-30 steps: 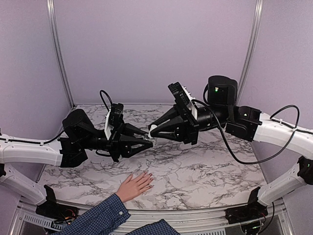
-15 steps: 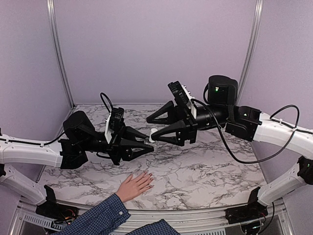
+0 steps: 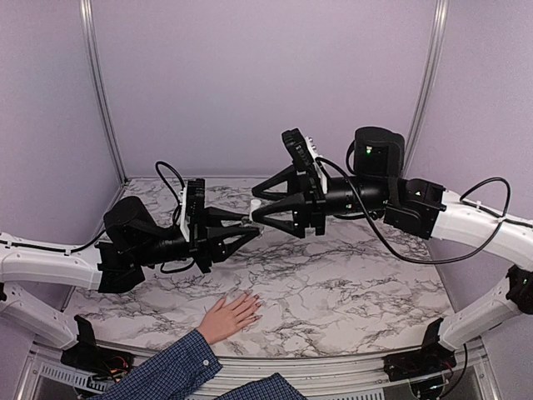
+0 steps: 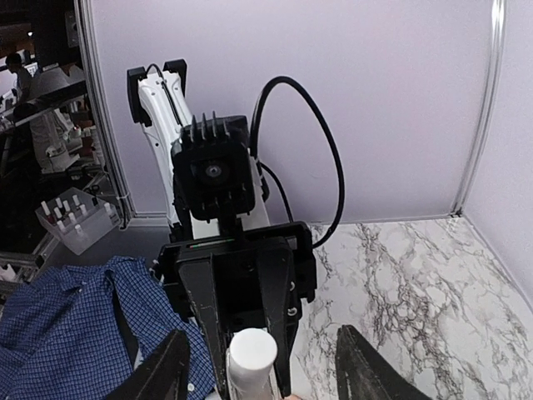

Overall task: Paint the nails
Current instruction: Unscrew the nail polish bottle cap from the nail polish bottle.

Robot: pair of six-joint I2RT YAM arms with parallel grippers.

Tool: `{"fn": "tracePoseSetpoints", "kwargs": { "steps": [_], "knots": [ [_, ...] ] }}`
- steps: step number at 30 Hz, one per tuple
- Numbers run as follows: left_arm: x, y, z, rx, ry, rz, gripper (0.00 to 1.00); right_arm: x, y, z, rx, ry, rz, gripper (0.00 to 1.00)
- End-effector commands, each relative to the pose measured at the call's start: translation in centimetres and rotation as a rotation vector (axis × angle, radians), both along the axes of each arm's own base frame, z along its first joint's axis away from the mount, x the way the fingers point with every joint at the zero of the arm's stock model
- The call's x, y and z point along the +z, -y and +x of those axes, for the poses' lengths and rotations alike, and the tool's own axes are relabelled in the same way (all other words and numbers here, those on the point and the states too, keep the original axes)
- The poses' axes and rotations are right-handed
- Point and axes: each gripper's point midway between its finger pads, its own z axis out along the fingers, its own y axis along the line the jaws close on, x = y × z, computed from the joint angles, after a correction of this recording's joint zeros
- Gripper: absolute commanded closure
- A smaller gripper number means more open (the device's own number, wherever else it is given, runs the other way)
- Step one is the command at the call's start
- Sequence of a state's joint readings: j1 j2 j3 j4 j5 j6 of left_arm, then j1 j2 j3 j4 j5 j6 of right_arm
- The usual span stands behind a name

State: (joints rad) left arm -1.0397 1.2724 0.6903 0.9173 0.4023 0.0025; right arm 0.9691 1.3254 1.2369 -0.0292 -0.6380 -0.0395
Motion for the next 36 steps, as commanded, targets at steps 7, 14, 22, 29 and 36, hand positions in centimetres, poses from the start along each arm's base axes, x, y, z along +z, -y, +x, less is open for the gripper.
{"fn": "tracePoseSetpoints", "kwargs": {
  "steps": [7, 14, 22, 29, 36],
  "knots": [
    [-0.4, -0.9, 2.9, 0.198, 0.045, 0.02, 1.0, 0.9, -0.3, 4.3, -0.223, -0.106, -0.103, 0.55],
    [-1.8, -0.8, 5.0, 0.305, 0.03, 0.073, 1.0, -0.4, -0.8, 5.1, -0.252, -0.169, -0.167, 0.52],
    [-2.9, -1.1, 7.0, 0.416, 0.022, 0.109, 1.0, -2.0, -1.4, 6.1, -0.287, -0.22, -0.215, 0.59],
    [-3.2, -1.3, 7.7, 0.459, 0.021, 0.12, 1.0, -3.1, -1.9, 6.2, -0.266, -0.248, -0.238, 0.69],
    [-3.2, -1.4, 7.7, 0.459, 0.028, 0.121, 1.0, -3.3, -2.0, 6.1, -0.244, -0.257, -0.243, 0.86]
  ]
}}
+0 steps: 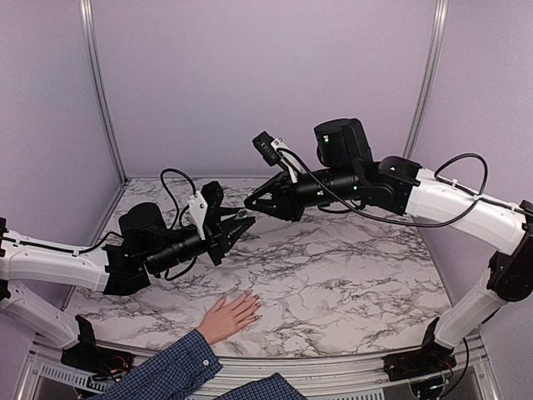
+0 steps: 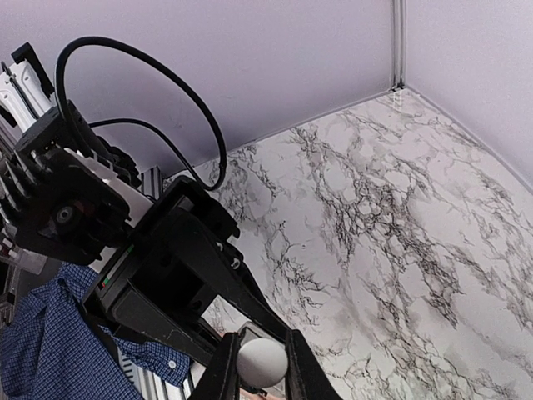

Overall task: Paint the nails
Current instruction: Unscrew the nail polish bottle cap from the nail polish bottle, then remove the excess polish from the bottle rim.

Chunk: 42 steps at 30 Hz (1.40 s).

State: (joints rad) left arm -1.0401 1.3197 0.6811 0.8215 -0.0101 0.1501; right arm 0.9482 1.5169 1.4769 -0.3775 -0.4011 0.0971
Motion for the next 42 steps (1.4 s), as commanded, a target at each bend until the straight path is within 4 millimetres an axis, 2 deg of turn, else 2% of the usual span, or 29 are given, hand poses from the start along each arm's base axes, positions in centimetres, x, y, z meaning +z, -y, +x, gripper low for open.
{"fn": "tracePoseSetpoints", "kwargs": {
  "steps": [1, 7, 10, 19, 29, 42],
  "knots": [
    [1.1, -0.2, 0.5, 0.029, 0.027, -0.017, 1.0, 1.7, -0.4, -0.5, 0.036, -0.002, 0.032, 0.88],
    [1.2, -0.1, 0.4, 0.025, 0.026, -0.018, 1.0, 2.1, -0.4, -1.5, 0.095, 0.012, 0.056, 1.0],
    [1.2, 0.1, 0.1, -0.002, 0.015, -0.026, 1.0, 2.7, -0.2, -2.3, 0.135, 0.046, 0.091, 1.0],
    [2.3, 1.2, -3.2, -0.233, -0.013, -0.067, 1.0, 3.8, 1.0, -3.9, 0.201, 0.186, 0.147, 1.0],
    [3.4, 1.9, -6.7, -0.448, -0.012, -0.096, 1.0, 4.1, 2.0, -5.1, 0.231, 0.269, 0.158, 1.0],
    [4.3, 1.2, -6.5, -0.43, 0.0, -0.135, 1.0, 3.8, 2.3, -5.1, 0.218, 0.28, 0.14, 1.0]
  ]
}}
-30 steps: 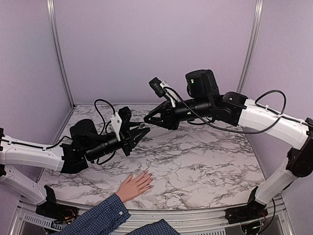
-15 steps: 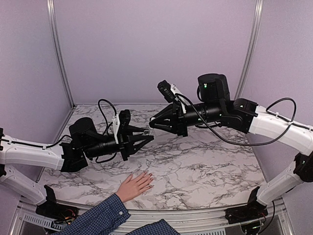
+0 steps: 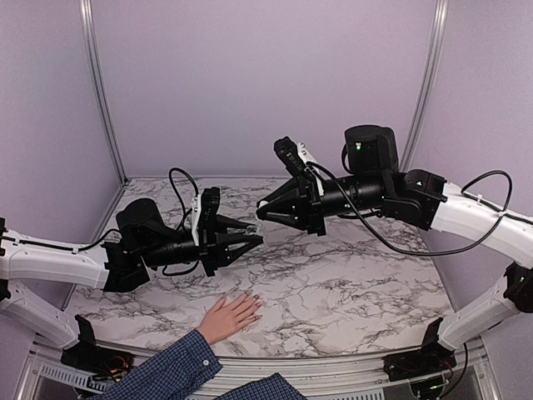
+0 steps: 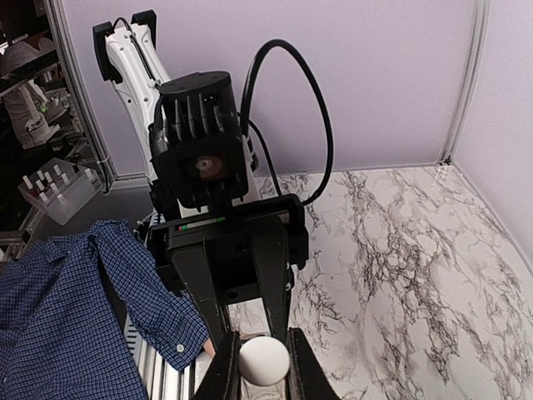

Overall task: Paint the nails
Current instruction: Remove the excess polish from the bottle rim.

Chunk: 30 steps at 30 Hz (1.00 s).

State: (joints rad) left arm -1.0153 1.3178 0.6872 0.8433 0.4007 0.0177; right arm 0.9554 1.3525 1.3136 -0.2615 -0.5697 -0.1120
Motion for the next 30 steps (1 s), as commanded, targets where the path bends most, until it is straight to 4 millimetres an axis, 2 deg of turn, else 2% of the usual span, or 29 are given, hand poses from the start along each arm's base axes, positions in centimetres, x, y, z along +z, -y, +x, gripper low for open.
{"fn": "tracePoseSetpoints", "kwargs": {
  "steps": [1, 11, 30],
  "knots": [
    [3.6, -0.7, -0.8, -0.027, 0.059, -0.103, 1.0, 1.4, 0.2, 0.0, -0.013, 0.058, 0.04, 1.0],
    [3.5, -1.3, 0.2, 0.011, 0.032, -0.119, 1.0, 1.9, 0.5, 0.1, -0.027, 0.067, 0.048, 1.0],
    [2.6, -0.8, 0.7, 0.014, 0.011, -0.104, 1.0, 2.2, 1.0, 0.7, -0.081, 0.083, 0.049, 1.0]
  ]
}}
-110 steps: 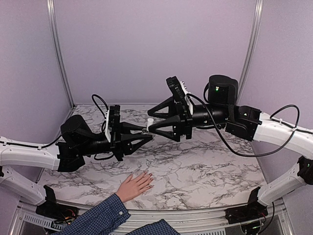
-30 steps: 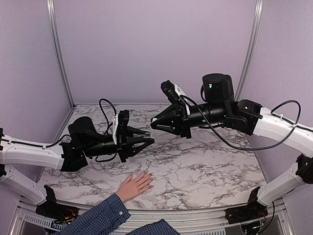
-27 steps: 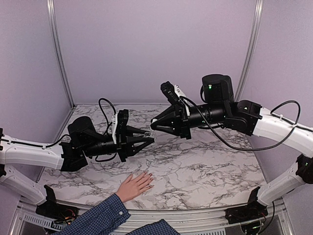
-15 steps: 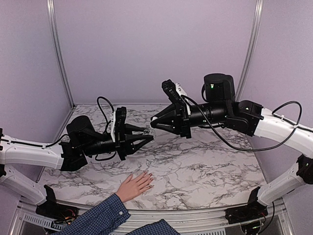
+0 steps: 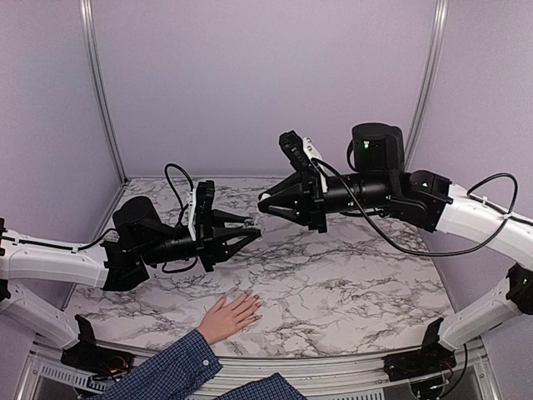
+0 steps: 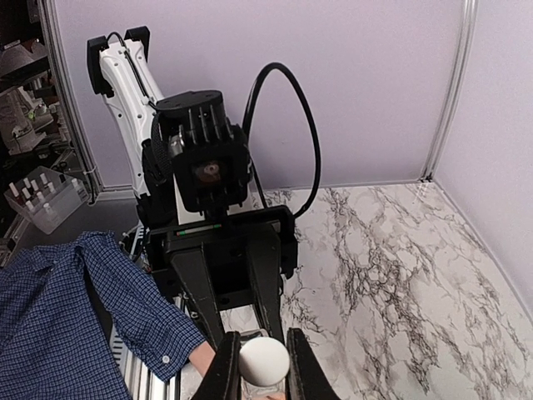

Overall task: Paint the nails
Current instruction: Remove the excess polish from the bottle rim.

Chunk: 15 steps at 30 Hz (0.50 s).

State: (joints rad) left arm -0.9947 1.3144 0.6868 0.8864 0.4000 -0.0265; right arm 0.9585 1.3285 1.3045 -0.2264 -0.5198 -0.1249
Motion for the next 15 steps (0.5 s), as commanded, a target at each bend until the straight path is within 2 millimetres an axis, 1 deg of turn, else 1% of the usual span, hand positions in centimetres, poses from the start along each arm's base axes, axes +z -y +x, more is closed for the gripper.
{"fn": "tracePoseSetpoints", "kwargs": {
  "steps": [1, 10, 15],
  "knots": [
    [1.41, -0.28, 0.01, -0.002, 0.029, -0.057, 1.0, 0.98, 0.68, 0.24, -0.042, 0.03, 0.014, 1.0],
    [1.56, -0.03, 0.11, -0.005, 0.033, -0.059, 1.0, 0.66, 0.66, 0.43, -0.048, 0.031, 0.007, 1.0],
    [1.48, 0.02, 0.2, -0.002, 0.032, -0.058, 1.0, 1.24, 0.6, -0.17, -0.015, 0.031, 0.025, 1.0]
  ]
}}
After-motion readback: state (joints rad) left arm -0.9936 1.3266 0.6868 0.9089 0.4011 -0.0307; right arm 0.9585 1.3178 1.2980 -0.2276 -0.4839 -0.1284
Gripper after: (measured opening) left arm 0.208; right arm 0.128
